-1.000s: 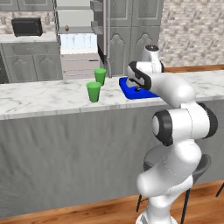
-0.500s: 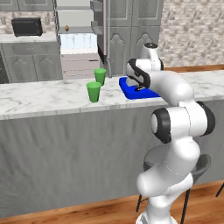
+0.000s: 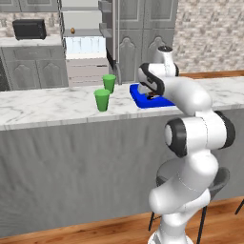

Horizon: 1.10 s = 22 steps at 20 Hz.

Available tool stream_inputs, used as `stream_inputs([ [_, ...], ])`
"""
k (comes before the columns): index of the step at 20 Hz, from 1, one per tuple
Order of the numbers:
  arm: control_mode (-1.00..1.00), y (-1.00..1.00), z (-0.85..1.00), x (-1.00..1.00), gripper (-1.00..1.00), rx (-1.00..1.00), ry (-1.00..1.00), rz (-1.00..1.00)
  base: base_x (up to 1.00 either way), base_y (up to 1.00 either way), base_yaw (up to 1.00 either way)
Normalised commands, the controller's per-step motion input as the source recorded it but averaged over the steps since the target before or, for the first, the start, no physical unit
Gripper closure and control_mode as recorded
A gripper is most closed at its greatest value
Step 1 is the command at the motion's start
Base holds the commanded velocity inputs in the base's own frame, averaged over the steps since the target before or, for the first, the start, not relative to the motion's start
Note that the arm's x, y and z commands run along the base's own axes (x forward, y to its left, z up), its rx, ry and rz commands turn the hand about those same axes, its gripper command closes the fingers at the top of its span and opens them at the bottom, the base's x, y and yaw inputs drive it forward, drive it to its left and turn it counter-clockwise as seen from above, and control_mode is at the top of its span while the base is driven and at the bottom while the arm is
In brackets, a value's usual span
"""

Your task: Gather the lime and eggplant from the fridge and place them on a tray on the dining counter. Then gather the chicken drumsticks from the fridge and place them on the other tray.

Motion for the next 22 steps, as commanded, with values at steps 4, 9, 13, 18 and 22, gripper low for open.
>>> stream_inputs([
  [4, -1.0, 0.0, 0.0, -0.49, -1.0, 0.0, -0.02, 0.0, 0.0, 0.0, 0.0],
  [9, -1.0, 0.0, 0.01, -0.7, -1.0, 0.0, -0.01, 0.0, 0.0, 0.0, 0.0],
  [13, -1.0, 0.0, 0.12, -0.69, -1.0, 0.0, -0.01, 0.0, 0.0, 0.0, 0.0],
  [18, -1.0, 0.0, 0.28, -0.69, -1.0, 0.0, 0.0, 0.0, 0.0, 0.0, 0.0],
  [22, -1.0, 0.0, 0.23, -0.86, -1.0, 0.0, 0.03, -0.02, 0.0, 0.0, 0.0],
])
